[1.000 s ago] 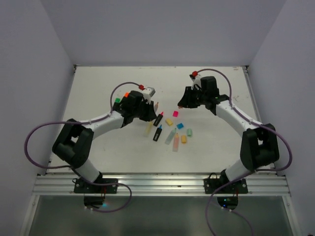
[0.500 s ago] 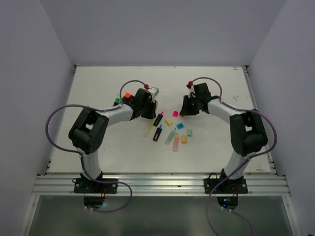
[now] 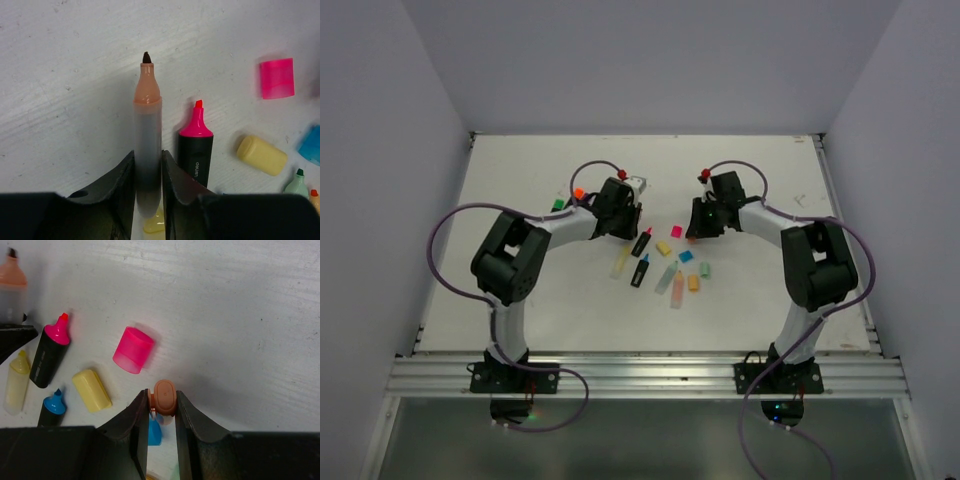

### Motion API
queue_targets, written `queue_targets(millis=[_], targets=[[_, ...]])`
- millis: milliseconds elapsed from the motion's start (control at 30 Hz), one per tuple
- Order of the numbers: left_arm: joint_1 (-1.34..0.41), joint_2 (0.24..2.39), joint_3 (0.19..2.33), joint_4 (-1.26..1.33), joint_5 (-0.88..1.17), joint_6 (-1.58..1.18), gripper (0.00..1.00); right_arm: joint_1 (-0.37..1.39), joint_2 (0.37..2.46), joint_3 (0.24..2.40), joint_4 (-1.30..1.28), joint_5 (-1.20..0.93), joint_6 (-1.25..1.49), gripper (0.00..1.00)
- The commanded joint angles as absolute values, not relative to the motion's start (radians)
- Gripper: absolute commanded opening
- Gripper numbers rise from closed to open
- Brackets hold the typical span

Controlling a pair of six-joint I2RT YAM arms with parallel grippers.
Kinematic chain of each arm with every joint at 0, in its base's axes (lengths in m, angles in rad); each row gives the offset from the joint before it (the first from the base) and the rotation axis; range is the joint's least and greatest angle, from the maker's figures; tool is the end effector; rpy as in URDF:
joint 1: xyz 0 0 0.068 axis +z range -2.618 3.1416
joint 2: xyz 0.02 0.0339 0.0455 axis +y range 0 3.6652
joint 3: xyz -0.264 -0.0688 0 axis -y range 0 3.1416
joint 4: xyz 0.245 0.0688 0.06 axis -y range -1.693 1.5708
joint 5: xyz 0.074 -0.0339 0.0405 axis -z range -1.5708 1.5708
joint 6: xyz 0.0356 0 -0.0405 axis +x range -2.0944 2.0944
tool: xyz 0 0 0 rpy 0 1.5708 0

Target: Open the pen caps

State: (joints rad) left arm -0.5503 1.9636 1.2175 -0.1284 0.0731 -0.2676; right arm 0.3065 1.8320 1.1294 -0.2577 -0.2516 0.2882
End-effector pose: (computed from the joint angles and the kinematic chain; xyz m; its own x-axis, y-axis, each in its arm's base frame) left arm 0.3498 -0.2176 0.1511 -0.7791 0.1686 -0.6037 0.3686 0.9023 -0.2236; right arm 0.3559 0.1219 0.1671 -0.8707 0.0132 -0.4917 -0.1886 0.9143 0.3585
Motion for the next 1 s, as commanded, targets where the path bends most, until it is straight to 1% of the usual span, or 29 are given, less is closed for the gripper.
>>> queue_targets(millis=[0, 33, 100, 167, 200, 300, 367, 433, 467, 500, 567, 633, 767, 867, 933, 967], targets=[[-0.546, 1.976, 1.255, -0.149, 0.054, -0.245, 0.32, 0.302, 1.841, 1.132, -0.213, -0.238, 0.285, 0.15], [-0.546, 1.977, 1.255, -0.149, 0.055, -0.247, 0.33, 0.302, 1.844, 1.131, -0.210, -0.236, 0.288, 0.16], [-0.546, 1.977, 1.255, -0.152, 0.054, -0.248, 0.39, 0.302, 1.845, 1.126, -0.201, -0.233, 0.290, 0.18], [-0.546, 1.977, 1.253, -0.152, 0.046, -0.252, 0.46, 0.302, 1.848, 1.126, -0.202, -0.232, 0.290, 0.21], [-0.546, 1.976, 1.252, -0.152, 0.041, -0.252, 0.48, 0.302, 1.850, 1.126, -0.199, -0.232, 0.291, 0.21], [-0.546, 1.968, 1.249, -0.153, 0.035, -0.252, 0.50, 0.304, 1.850, 1.121, -0.193, -0.229, 0.295, 0.23], [-0.546, 1.962, 1.244, -0.152, 0.020, -0.255, 0.55, 0.302, 1.848, 1.117, -0.189, -0.227, 0.298, 0.26], [-0.546, 1.954, 1.239, -0.150, 0.018, -0.255, 0.56, 0.302, 1.845, 1.114, -0.186, -0.224, 0.299, 0.27], [-0.546, 1.951, 1.238, -0.153, 0.011, -0.256, 0.59, 0.302, 1.842, 1.111, -0.184, -0.222, 0.299, 0.29], [-0.546, 1.944, 1.236, -0.153, 0.009, -0.256, 0.59, 0.302, 1.839, 1.109, -0.184, -0.219, 0.301, 0.31], [-0.546, 1.934, 1.232, -0.152, 0.003, -0.259, 0.65, 0.302, 1.836, 1.109, -0.184, -0.218, 0.299, 0.34], [-0.546, 1.913, 1.229, -0.153, 0.003, -0.259, 0.65, 0.302, 1.832, 1.109, -0.184, -0.218, 0.299, 0.40], [-0.546, 1.873, 1.226, -0.172, -0.092, -0.262, 0.80, 0.302, 1.816, 1.106, -0.190, -0.215, 0.302, 0.47], [-0.546, 1.826, 1.223, -0.189, -0.145, -0.255, 0.84, 0.302, 1.787, 1.100, -0.193, -0.209, 0.305, 0.51], [-0.545, 1.787, 1.226, -0.207, -0.182, -0.241, 0.90, 0.302, 1.757, 1.101, -0.204, -0.201, 0.302, 0.56], [-0.545, 1.766, 1.227, -0.215, -0.224, -0.233, 0.93, 0.302, 1.741, 1.103, -0.215, -0.198, 0.299, 0.64]])
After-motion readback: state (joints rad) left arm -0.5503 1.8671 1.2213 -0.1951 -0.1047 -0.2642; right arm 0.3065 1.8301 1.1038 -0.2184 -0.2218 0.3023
